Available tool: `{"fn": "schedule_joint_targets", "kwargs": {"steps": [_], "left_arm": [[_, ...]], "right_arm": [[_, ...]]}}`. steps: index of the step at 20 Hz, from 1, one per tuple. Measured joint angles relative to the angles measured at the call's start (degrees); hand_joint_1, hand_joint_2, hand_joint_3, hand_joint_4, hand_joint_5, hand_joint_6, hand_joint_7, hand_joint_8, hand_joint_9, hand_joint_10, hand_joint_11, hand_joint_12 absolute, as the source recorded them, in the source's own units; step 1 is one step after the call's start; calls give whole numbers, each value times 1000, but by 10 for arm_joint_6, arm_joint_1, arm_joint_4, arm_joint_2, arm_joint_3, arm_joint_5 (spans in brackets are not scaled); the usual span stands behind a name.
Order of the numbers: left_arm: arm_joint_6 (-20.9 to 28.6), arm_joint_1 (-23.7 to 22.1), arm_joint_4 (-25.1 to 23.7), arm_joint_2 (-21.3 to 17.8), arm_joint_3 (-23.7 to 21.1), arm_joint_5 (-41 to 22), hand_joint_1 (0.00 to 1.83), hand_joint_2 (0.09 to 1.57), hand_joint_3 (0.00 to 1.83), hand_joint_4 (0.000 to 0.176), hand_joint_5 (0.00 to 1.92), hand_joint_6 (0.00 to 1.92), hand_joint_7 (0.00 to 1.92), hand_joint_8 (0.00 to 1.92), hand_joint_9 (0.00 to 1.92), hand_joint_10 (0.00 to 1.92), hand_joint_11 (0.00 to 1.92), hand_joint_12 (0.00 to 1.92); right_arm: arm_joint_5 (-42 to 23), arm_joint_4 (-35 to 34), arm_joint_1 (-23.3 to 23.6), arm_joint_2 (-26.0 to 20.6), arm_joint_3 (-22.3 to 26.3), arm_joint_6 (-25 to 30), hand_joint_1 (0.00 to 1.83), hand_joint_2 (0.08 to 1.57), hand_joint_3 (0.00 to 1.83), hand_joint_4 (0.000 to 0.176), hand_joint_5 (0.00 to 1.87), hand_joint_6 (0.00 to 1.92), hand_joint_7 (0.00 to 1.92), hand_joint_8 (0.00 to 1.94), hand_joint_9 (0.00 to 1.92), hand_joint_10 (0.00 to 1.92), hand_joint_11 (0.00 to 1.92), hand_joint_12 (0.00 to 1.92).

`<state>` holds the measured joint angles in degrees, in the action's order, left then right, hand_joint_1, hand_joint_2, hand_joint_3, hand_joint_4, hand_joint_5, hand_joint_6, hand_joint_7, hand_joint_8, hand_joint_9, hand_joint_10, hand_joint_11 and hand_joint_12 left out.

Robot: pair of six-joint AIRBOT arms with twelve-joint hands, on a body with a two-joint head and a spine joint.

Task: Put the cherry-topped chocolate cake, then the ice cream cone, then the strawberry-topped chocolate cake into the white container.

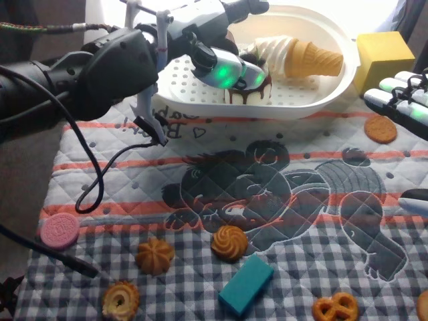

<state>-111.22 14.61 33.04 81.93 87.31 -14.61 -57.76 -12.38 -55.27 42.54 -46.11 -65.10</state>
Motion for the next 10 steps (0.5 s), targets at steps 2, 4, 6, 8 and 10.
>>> {"fn": "schedule_joint_targets", "kwargs": {"steps": [2, 4, 6, 8, 10], "left_arm": [[1, 1, -4, -14, -23, -8, 763, 1074, 0, 163, 18, 28, 0, 0, 0, 0, 0, 518], [25, 6, -34, -39, -57, -14, 814, 1070, 0, 175, 0, 0, 0, 0, 0, 0, 0, 20], [101, 10, -95, -83, -97, -26, 666, 1142, 27, 176, 0, 0, 0, 0, 0, 0, 0, 0], [153, 14, -133, -127, -133, -71, 622, 1068, 0, 175, 0, 0, 0, 0, 0, 0, 0, 0], [182, 26, -162, -176, -180, -138, 702, 1014, 0, 176, 0, 0, 0, 0, 0, 0, 0, 0]], "right_arm": [[-2, 2, -2, 1, 0, 0, 652, 1193, 0, 0, 0, 0, 0, 0, 0, 0, 0, 289], [-2, 0, -2, 1, 0, 0, 640, 1194, 0, 0, 0, 0, 0, 0, 0, 0, 0, 140], [-3, 0, -4, 1, 0, 0, 650, 1196, 0, 0, 0, 0, 0, 0, 0, 0, 0, 195], [-4, -2, -7, 1, 4, 0, 629, 1195, 0, 0, 0, 0, 0, 0, 0, 0, 0, 109], [-10, 0, -11, -1, 9, 0, 606, 1188, 0, 6, 0, 0, 0, 0, 0, 0, 0, 109]]}}
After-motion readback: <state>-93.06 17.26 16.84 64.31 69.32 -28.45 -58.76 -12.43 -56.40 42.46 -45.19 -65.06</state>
